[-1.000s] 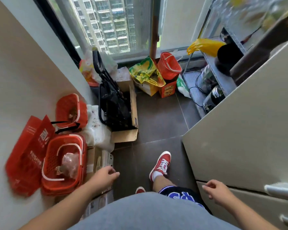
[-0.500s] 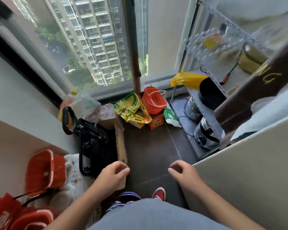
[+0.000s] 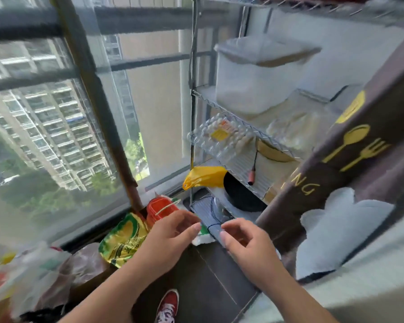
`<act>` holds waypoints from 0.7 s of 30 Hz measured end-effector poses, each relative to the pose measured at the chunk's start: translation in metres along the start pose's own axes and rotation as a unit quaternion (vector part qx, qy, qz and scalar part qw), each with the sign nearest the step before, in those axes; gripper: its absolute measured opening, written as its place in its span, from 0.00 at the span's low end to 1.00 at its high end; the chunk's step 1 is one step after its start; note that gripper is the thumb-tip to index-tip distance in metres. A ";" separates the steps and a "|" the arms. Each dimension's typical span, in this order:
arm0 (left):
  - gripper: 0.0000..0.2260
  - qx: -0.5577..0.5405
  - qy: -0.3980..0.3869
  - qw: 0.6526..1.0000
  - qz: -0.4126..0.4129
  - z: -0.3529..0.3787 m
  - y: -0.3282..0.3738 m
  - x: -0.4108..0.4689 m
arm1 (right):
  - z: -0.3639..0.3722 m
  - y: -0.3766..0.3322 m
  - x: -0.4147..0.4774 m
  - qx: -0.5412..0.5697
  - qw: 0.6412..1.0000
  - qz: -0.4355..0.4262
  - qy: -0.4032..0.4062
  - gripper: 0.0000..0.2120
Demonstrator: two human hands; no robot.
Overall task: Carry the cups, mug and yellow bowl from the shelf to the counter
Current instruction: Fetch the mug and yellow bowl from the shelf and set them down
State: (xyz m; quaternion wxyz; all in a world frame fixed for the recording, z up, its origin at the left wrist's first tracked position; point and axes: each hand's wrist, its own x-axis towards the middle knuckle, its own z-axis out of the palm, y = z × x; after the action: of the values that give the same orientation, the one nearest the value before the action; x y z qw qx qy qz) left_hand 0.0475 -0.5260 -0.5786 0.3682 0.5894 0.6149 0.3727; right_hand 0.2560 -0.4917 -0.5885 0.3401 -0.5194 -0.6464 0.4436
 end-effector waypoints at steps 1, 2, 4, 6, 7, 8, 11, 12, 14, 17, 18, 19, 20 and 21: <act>0.07 -0.003 -0.012 1.000 0.022 -0.007 0.007 0.022 | -0.002 -0.009 0.012 0.004 1.000 -0.005 0.028 0.04; 0.08 -0.009 -0.026 0.999 0.042 -0.014 0.015 0.044 | -0.005 -0.019 0.024 0.012 0.998 -0.008 0.055 0.03; 0.10 -0.032 -0.050 0.995 0.079 -0.027 0.032 0.085 | -0.010 -0.040 0.048 0.020 0.993 -0.026 0.109 0.03; 0.09 -0.061 -0.059 0.989 0.117 -0.038 0.050 0.121 | -0.016 -0.062 0.069 0.029 0.986 -0.046 0.156 0.05; 0.08 -0.073 -0.065 0.986 0.136 -0.044 0.059 0.138 | -0.019 -0.073 0.079 0.037 0.983 -0.055 0.173 0.05; 0.09 -0.078 -0.074 0.982 0.154 -0.049 0.069 0.152 | -0.023 -0.084 0.088 0.042 0.979 -0.064 0.189 0.06; 0.11 -0.085 -0.106 0.967 0.217 -0.062 0.102 0.190 | -0.036 -0.117 0.110 0.032 0.960 -0.100 0.260 0.07; 0.11 -0.093 -0.114 0.960 0.237 -0.066 0.115 0.200 | -0.043 -0.128 0.115 0.031 0.953 -0.112 0.280 0.06; 0.11 -0.110 -0.124 0.948 0.272 -0.073 0.141 0.219 | -0.059 -0.151 0.124 0.013 0.941 -0.137 0.309 0.05; 0.08 -0.127 -0.139 0.930 0.317 -0.081 0.181 0.240 | -0.087 -0.186 0.132 -0.026 0.923 -0.177 0.342 0.07; 0.08 -0.131 -0.139 0.923 0.334 -0.083 0.195 0.246 | -0.097 -0.197 0.134 -0.031 0.914 -0.192 0.356 0.08; 0.07 -0.135 -0.136 0.916 0.353 -0.085 0.209 0.252 | -0.106 -0.209 0.137 -0.035 0.904 -0.208 0.372 0.08; 0.07 -0.138 -0.133 0.909 0.371 -0.087 0.224 0.257 | -0.116 -0.220 0.140 -0.040 0.894 -0.225 0.387 0.09; 0.07 -0.139 -0.128 0.902 0.388 -0.089 0.239 0.263 | -0.125 -0.232 0.143 -0.046 0.884 -0.241 0.399 0.09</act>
State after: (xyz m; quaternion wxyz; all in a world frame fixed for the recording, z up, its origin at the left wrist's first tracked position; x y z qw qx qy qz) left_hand 0.0665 -0.2593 -0.3286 0.3483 0.7669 0.2269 0.4890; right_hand 0.2502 -0.3406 -0.3297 0.6412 -0.4954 -0.5815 0.0731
